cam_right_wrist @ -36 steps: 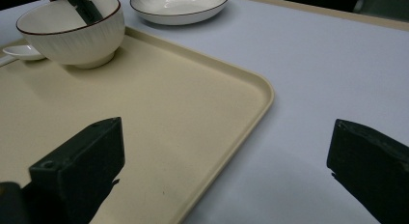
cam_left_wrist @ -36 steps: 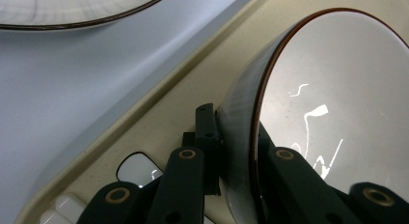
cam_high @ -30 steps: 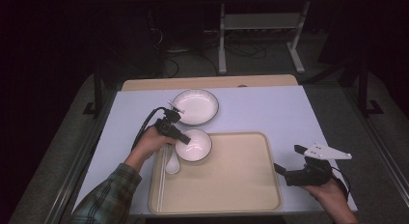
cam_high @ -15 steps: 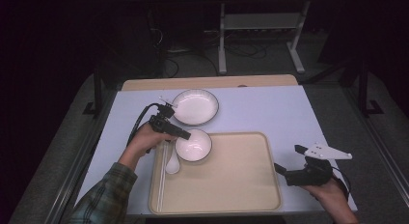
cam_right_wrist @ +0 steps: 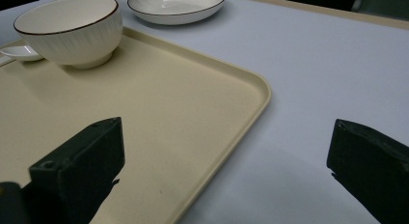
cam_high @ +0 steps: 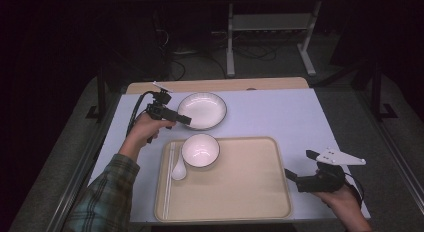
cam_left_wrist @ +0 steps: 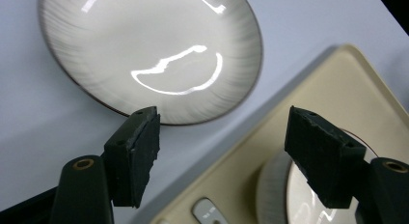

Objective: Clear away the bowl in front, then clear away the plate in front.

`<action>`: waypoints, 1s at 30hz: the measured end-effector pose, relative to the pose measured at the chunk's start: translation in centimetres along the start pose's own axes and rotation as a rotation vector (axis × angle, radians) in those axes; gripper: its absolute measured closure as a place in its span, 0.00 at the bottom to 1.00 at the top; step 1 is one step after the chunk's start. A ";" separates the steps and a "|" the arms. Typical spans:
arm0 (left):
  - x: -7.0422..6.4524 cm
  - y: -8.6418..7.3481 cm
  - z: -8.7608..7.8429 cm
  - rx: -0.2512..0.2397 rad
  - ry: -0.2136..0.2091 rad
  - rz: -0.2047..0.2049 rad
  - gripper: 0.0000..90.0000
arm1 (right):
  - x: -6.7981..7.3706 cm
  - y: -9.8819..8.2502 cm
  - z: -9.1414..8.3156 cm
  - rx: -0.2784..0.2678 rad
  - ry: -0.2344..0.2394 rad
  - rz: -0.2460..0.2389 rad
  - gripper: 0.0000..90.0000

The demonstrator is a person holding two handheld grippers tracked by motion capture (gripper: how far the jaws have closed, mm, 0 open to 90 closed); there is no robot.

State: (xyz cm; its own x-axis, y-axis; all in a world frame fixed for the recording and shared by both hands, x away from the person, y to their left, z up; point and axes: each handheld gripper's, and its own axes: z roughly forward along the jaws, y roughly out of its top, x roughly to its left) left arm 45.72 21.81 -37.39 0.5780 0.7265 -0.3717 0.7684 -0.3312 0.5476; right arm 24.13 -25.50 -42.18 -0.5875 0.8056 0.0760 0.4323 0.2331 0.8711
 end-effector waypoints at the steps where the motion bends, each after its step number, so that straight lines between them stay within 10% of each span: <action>1: 0.2 0.2 0.0 -0.005 0.005 -0.008 0.30 | 0.0 0.0 0.0 0.000 0.000 -0.001 0.00; 18: 4.7 0.9 2.9 -0.022 0.131 -0.178 0.33 | -0.1 0.0 0.1 0.002 0.000 -0.001 0.00; 30: 7.0 0.4 5.4 -0.007 0.078 -0.284 0.54 | -0.3 -0.1 0.0 0.000 0.002 0.006 0.00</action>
State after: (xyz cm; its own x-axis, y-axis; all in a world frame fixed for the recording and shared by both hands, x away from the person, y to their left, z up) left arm 51.55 23.47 -43.81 0.3175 0.8335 -0.4522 0.8941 -0.1042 0.4357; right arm 24.25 -25.71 -42.29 -0.5860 0.8061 0.0824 0.4362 0.2282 0.8704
